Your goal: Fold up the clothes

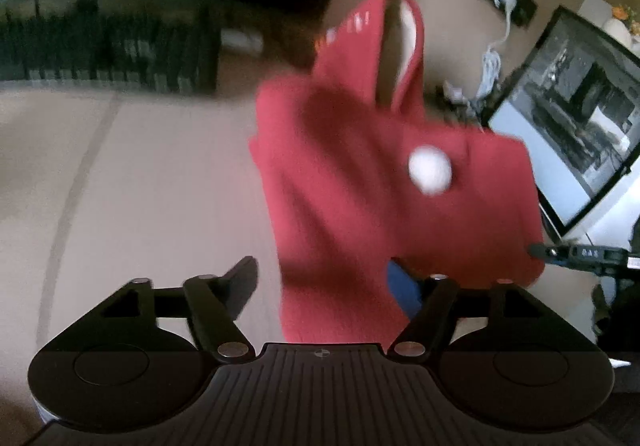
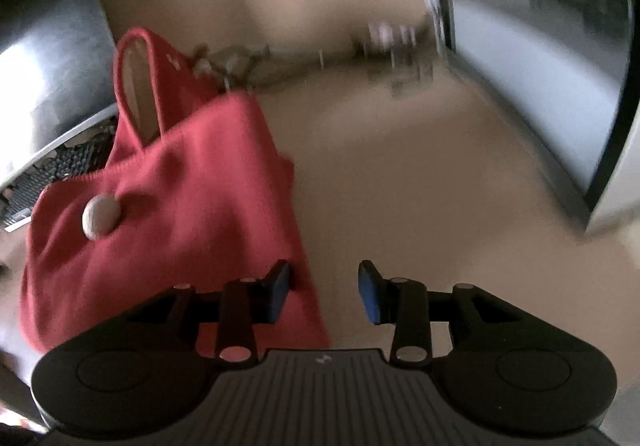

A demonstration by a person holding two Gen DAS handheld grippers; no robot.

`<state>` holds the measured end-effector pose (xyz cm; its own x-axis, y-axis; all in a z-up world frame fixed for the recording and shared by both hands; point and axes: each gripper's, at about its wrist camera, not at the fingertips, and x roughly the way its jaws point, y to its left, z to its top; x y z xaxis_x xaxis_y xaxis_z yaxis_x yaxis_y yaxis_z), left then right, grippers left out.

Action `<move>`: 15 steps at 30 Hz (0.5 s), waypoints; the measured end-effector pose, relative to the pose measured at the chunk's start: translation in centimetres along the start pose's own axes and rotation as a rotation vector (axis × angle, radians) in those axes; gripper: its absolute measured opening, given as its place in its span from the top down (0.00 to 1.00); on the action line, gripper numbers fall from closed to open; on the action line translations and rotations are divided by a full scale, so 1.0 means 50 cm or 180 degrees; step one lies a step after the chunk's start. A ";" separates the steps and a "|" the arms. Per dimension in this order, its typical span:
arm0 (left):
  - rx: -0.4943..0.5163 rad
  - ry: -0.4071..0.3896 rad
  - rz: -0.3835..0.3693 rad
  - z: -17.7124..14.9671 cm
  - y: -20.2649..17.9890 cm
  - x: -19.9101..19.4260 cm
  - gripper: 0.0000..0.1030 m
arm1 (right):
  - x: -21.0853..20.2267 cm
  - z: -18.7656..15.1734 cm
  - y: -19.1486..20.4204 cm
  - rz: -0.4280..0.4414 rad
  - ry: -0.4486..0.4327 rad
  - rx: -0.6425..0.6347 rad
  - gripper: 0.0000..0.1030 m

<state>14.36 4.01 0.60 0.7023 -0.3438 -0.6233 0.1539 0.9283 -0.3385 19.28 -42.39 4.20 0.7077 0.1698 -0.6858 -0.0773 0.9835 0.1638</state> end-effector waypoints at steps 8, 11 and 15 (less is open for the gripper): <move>0.0232 -0.0535 -0.0155 0.108 -0.072 0.030 0.07 | 0.061 0.131 0.133 0.0570 -0.0589 -0.0479 0.20; 0.0216 -0.0381 -0.0009 0.107 -0.094 0.122 0.06 | 0.169 0.116 0.137 0.0579 -0.0302 -0.0488 0.19; 0.0123 -0.0111 0.0333 0.057 -0.092 0.233 0.06 | 0.263 0.076 0.096 0.0621 -0.0024 -0.0300 0.17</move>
<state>23.81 -3.86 -3.12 0.7397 -0.2403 -0.6286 0.1048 0.9638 -0.2451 30.88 -35.66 -1.35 0.6781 0.3574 -0.6422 -0.2783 0.9336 0.2257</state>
